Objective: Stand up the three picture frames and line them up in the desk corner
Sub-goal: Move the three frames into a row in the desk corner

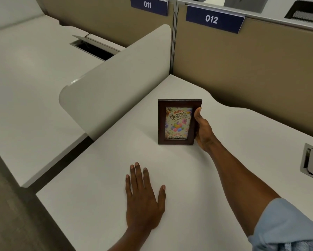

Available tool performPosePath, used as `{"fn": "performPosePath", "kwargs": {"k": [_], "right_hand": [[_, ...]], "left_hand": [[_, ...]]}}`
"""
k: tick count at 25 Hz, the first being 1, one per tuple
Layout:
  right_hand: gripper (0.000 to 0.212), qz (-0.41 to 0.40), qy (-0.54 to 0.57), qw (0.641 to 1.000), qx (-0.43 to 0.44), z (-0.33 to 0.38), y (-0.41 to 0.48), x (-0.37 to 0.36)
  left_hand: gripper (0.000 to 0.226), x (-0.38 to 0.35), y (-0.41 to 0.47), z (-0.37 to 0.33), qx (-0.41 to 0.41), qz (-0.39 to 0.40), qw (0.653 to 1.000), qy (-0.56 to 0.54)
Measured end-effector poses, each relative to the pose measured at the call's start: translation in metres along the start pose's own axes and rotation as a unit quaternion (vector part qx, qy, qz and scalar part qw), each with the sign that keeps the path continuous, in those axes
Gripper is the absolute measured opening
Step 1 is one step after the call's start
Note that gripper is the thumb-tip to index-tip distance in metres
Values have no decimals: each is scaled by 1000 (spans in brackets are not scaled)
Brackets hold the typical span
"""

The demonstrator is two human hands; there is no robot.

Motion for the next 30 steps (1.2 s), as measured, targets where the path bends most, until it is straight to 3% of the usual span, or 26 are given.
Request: {"fn": "performPosePath", "kwargs": {"k": [8,12,16,21,26,30], "right_hand": [[72,-5,-64,998,-4,-2,-21,11],[74,-151,-133,980,4,-8,-66,33],[54,-235,-190,953,-25,-24,-157,38],[26,-251,-151,956,-1,-39,-300,32],[17,-284,-128,950,-23,-74,-439,76],[15,-378,-126,914,-75,-108,-519,141]], "left_hand": [[87,0,0,0,4,13,1000,6],[87,2,-1,-2,1,21,1000,-2],[90,6,-3,-4,3,25,999,-26],[95,9,-4,-5,6,29,999,-21],[99,6,-14,-17,26,49,998,-28],[106,-16,-48,-60,-87,79,993,-14]]}}
Point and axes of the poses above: each hand's wrist, its own y-axis towards the middle knuckle, its own x-axis out of the back of the hand, z = x × y, the point moved 5 cm from there along y, towards the middle knuckle, and after that the axes turned 4 degrees about -y, right-handed, at the moved point
